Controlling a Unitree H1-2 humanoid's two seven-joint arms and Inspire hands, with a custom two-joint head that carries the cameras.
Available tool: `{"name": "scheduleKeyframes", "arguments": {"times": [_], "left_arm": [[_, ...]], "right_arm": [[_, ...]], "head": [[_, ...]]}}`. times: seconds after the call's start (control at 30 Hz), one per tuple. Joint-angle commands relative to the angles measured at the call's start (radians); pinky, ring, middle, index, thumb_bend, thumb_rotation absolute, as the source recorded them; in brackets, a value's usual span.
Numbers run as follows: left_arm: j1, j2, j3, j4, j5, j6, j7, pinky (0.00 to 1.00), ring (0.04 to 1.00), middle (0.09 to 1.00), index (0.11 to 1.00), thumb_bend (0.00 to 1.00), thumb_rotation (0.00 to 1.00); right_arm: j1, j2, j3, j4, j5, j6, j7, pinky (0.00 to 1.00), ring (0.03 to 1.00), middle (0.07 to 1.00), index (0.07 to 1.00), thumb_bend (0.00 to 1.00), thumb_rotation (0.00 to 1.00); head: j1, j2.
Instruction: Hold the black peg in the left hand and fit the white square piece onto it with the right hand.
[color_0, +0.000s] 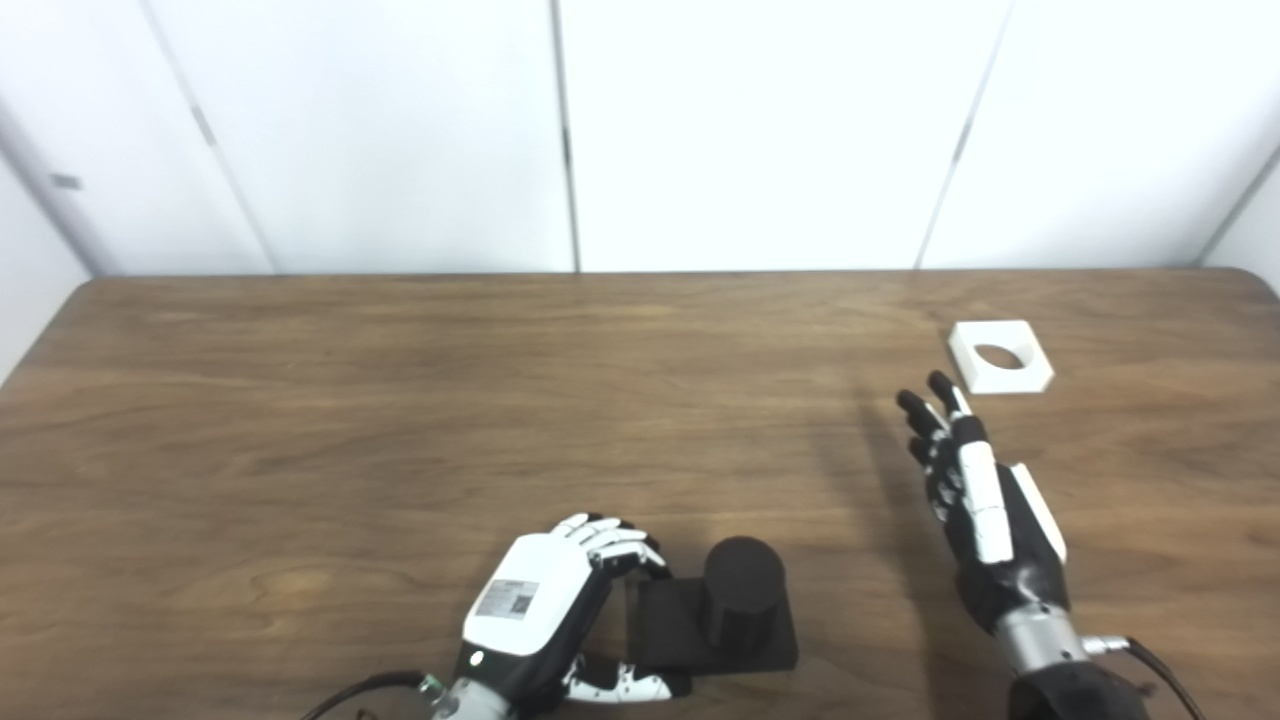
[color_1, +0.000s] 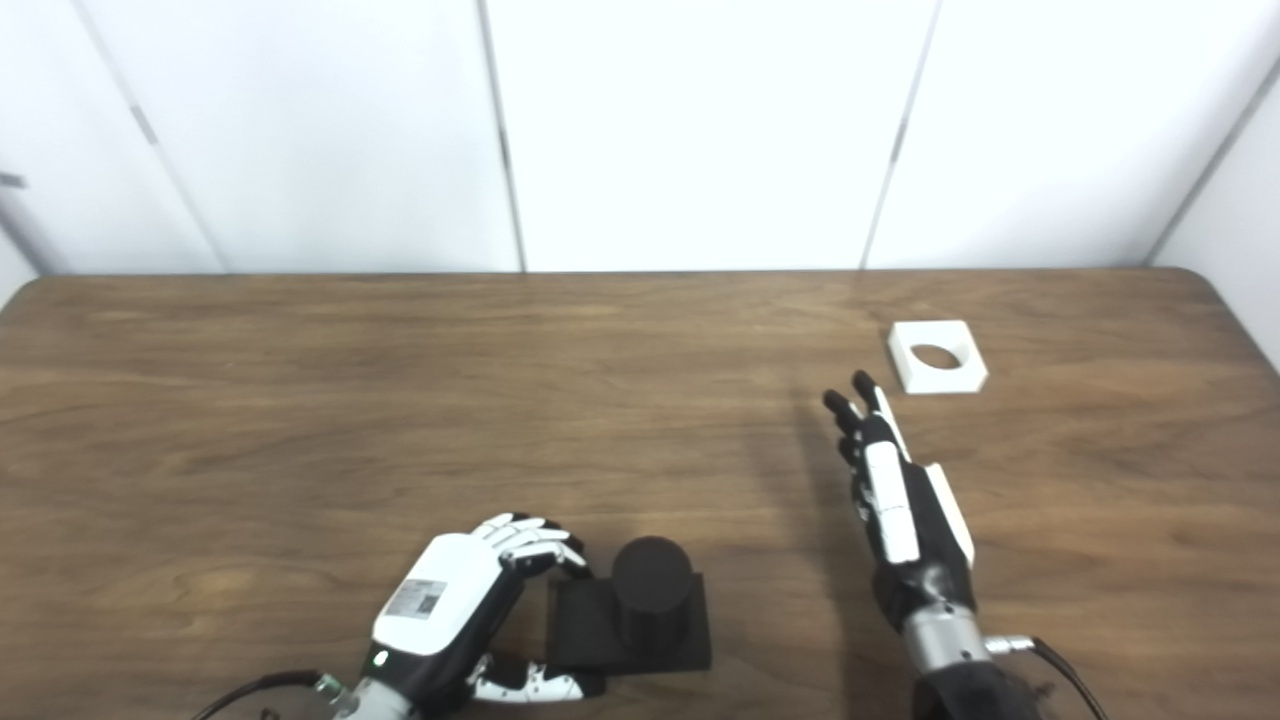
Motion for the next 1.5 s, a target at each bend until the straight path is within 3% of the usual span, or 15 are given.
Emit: {"name": "scheduleKeyframes", "arguments": {"times": [0.0, 0.1, 0.27, 0.33, 0.47, 0.53, 0.67, 0.77, 0.87, 1.03, 1.17, 1.27, 1.47], "left_arm": [[0.033, 0.018, -0.038, 0.042, 0.038, -0.024, -0.067, 0.89, 0.837, 0.775, 0.489, 0.50, 0.06], [0.034, 0.015, -0.032, 0.047, 0.033, -0.032, -0.057, 0.89, 0.831, 0.772, 0.489, 0.50, 0.06], [0.045, 0.010, -0.028, 0.045, 0.057, -0.039, -0.026, 0.87, 0.814, 0.759, 0.489, 0.51, 0.05], [0.049, 0.009, -0.026, 0.043, 0.061, -0.038, -0.028, 0.87, 0.814, 0.758, 0.489, 0.51, 0.05], [0.058, 0.010, -0.018, 0.044, 0.066, -0.036, -0.018, 0.85, 0.806, 0.752, 0.489, 0.50, 0.06], [0.061, 0.011, -0.015, 0.046, 0.069, -0.037, -0.012, 0.84, 0.802, 0.750, 0.489, 0.50, 0.06], [0.067, 0.009, -0.010, 0.046, 0.075, -0.041, -0.005, 0.85, 0.803, 0.752, 0.488, 0.50, 0.05], [0.071, 0.007, -0.008, 0.053, 0.078, -0.052, 0.013, 0.84, 0.797, 0.748, 0.488, 0.50, 0.05], [0.077, 0.001, -0.004, 0.055, 0.079, -0.058, 0.018, 0.85, 0.797, 0.746, 0.488, 0.50, 0.05], [0.082, -0.004, 0.002, 0.052, 0.081, -0.055, 0.010, 0.85, 0.801, 0.751, 0.488, 0.50, 0.05], [0.086, -0.007, 0.002, 0.054, 0.085, -0.054, 0.014, 0.85, 0.804, 0.753, 0.487, 0.50, 0.05], [0.088, -0.009, 0.003, 0.057, 0.081, -0.062, 0.028, 0.85, 0.797, 0.747, 0.487, 0.50, 0.05], [0.094, -0.008, 0.001, 0.053, 0.088, -0.061, 0.029, 0.84, 0.797, 0.745, 0.487, 0.50, 0.05]], "right_arm": [[0.099, 0.041, -0.011, -0.029, 0.028, -0.042, -0.009, 0.96, 0.954, 0.920, 1.000, 0.51, 0.95], [0.086, 0.022, -0.031, -0.054, 0.040, -0.026, -0.009, 0.96, 0.951, 0.916, 0.978, 0.52, 0.80], [0.023, -0.041, -0.086, -0.104, -0.037, 0.032, -0.038, 0.89, 0.897, 0.865, 0.922, 0.49, 0.63], [0.003, -0.060, -0.103, -0.113, -0.061, 0.045, -0.037, 0.93, 0.903, 0.859, 0.914, 0.50, 0.56], [-0.071, -0.189, -0.119, -0.109, -0.223, 0.073, -0.013, 0.97, 0.910, 0.854, 0.914, 0.57, 0.46], [-0.107, -0.266, -0.114, -0.092, -0.276, 0.100, 0.016, 0.95, 0.905, 0.861, 0.914, 0.62, 0.37], [-0.180, -0.436, -0.050, -0.051, -0.441, 0.172, 0.083, 0.89, 0.890, 0.871, 0.901, 0.69, 0.31], [-0.242, -0.514, -0.012, -0.019, -0.507, 0.216, 0.126, 0.87, 0.904, 0.884, 0.890, 0.76, 0.29], [-0.281, -0.549, 0.004, -0.004, -0.532, 0.236, 0.155, 0.87, 0.926, 0.899, 0.898, 0.78, 0.26], [-0.358, -0.610, 0.055, 0.057, -0.613, 0.187, 0.186, 0.83, 0.928, 0.895, 0.901, 0.83, 0.19], [-0.427, -0.647, 0.105, 0.101, -0.671, 0.183, 0.227, 0.90, 0.955, 0.906, 0.905, 0.83, 0.19], [-0.495, -0.669, 0.153, 0.150, -0.720, 0.204, 0.277, 0.96, 0.978, 0.923, 0.915, 0.80, 0.18], [-0.628, -0.711, 0.284, 0.297, -0.848, 0.176, 0.358, 0.96, 0.991, 0.933, 0.921, 0.80, 0.18]], "head": [[-0.014, -0.005], [-0.021, -0.007], [-0.036, -0.024], [-0.044, -0.029], [-0.070, -0.040], [-0.086, -0.046], [-0.104, -0.052], [-0.115, -0.055], [-0.118, -0.058], [-0.122, -0.062], [-0.132, -0.074], [-0.132, -0.074], [-0.123, -0.084]]}}
